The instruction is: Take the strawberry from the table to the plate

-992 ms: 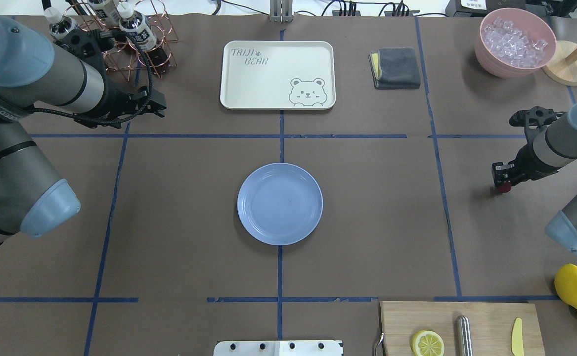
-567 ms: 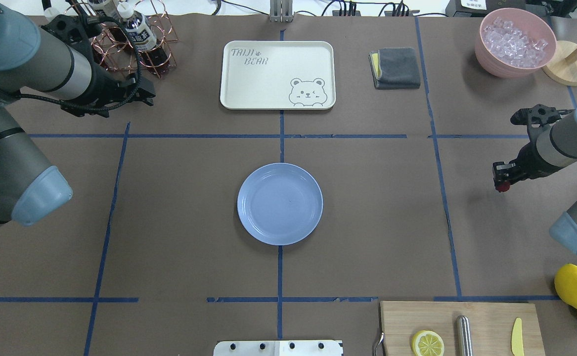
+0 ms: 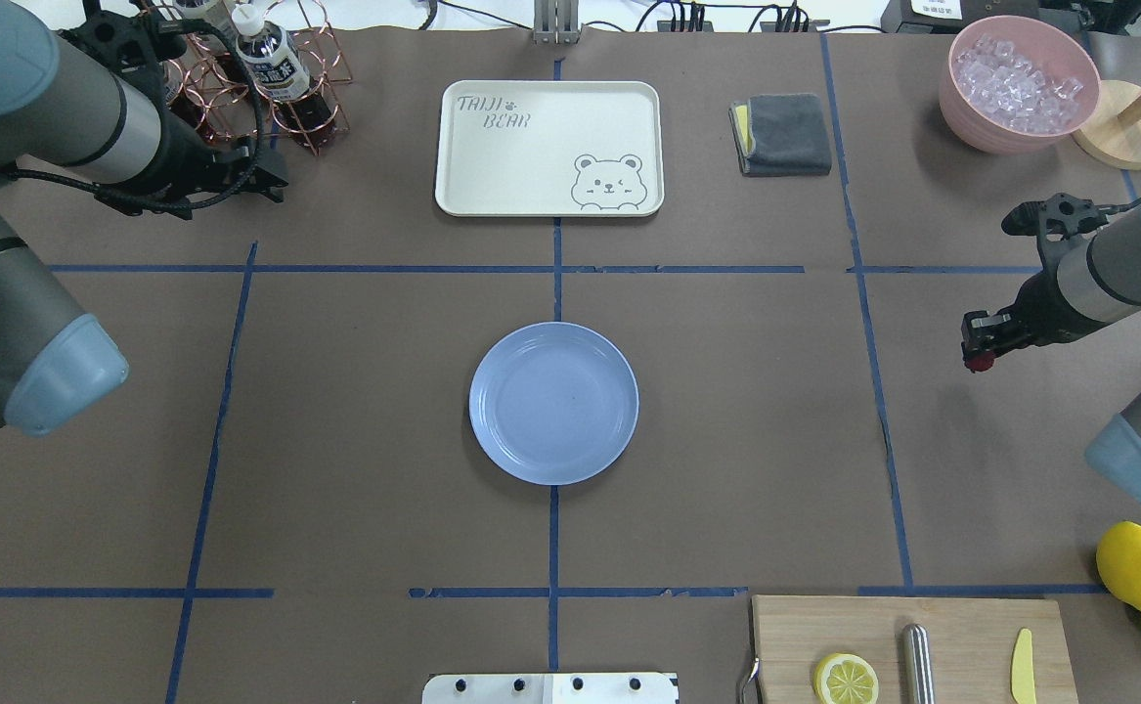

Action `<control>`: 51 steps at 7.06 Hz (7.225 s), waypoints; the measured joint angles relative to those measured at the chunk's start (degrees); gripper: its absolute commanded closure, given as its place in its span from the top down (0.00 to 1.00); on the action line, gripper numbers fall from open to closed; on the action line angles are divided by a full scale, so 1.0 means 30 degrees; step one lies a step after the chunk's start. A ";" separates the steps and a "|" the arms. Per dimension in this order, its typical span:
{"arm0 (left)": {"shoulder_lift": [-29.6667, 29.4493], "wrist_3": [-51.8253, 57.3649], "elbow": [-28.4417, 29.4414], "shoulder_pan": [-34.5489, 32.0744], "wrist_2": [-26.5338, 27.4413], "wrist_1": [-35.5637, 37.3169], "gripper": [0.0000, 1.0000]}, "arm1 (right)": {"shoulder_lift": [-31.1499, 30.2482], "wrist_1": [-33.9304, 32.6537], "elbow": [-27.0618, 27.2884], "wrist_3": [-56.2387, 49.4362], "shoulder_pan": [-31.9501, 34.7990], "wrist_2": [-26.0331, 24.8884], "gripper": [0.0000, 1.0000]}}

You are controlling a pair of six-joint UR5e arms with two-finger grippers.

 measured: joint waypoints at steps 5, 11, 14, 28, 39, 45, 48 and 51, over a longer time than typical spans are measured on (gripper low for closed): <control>0.2235 1.0615 0.1863 -0.4734 -0.2353 0.1049 1.00 | 0.6539 -0.5016 -0.0063 0.4253 -0.3364 -0.1373 0.00; 0.3567 1.5136 0.3852 -0.7108 -0.4663 0.0852 1.00 | 1.2534 -0.5054 -0.6358 0.6173 -0.7802 -0.5684 0.00; 0.3597 1.5149 0.3883 -0.7155 -0.4671 0.0833 1.00 | 1.3760 -0.5021 -0.8159 0.6198 -0.8575 -0.6144 0.11; 0.3587 1.5555 0.3835 -0.8294 -0.4919 0.0851 1.00 | 0.3031 -1.3528 0.4269 -0.9884 0.2891 -0.1603 1.00; 0.6675 1.9246 0.6085 -1.0773 -0.7085 0.0833 1.00 | -0.3321 -0.6157 -0.2693 -1.8881 1.2459 0.3530 1.00; 0.7530 1.9193 0.5628 -1.0868 -0.7192 0.0620 1.00 | -0.3969 -0.5817 -0.2903 -1.8798 1.2602 0.3506 1.00; 0.7552 1.9183 0.5540 -1.0873 -0.7190 0.0618 1.00 | -0.4613 -0.5793 -0.2735 -1.8794 1.2647 0.3502 1.00; 0.7545 1.9186 0.5500 -1.0866 -0.7190 0.0617 1.00 | -0.4928 -0.5783 -0.2675 -1.8772 1.2809 0.3508 1.00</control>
